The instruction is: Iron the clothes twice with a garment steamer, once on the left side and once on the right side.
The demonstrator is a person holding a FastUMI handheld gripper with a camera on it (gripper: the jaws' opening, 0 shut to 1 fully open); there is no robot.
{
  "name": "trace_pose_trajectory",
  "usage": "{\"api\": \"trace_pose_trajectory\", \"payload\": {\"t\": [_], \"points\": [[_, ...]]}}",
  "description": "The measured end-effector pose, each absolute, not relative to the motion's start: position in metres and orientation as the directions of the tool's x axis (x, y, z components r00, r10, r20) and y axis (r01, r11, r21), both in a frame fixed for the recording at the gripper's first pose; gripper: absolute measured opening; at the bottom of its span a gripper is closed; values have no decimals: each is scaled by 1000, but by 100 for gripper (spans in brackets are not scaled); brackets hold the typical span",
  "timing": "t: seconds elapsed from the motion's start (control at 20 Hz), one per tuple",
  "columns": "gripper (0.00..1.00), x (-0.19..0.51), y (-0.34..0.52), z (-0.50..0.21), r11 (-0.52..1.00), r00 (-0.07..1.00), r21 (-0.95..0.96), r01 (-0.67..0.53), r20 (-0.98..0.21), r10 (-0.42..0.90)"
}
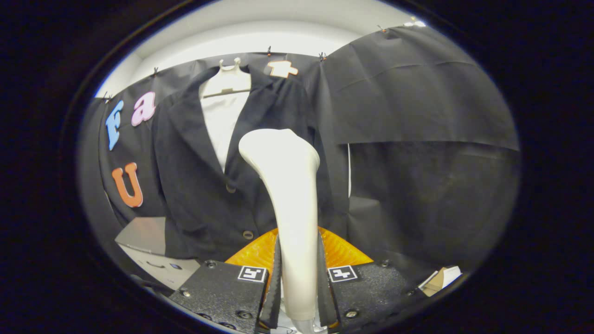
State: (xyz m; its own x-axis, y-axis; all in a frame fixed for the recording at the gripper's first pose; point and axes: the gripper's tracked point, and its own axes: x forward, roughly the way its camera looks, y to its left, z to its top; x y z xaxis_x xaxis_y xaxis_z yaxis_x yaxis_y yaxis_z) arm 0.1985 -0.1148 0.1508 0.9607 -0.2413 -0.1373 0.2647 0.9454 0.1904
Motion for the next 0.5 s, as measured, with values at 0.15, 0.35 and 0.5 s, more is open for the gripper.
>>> {"api": "trace_pose_trajectory", "payload": {"t": [0.15,0.35,0.5], "points": [[35,225,-126,195,941,962,205,269,-97,-254],[35,264,-131,235,943,963,197,270,-81,-258],[35,289,-128,243,949,960,144,280,-66,-273]]}}
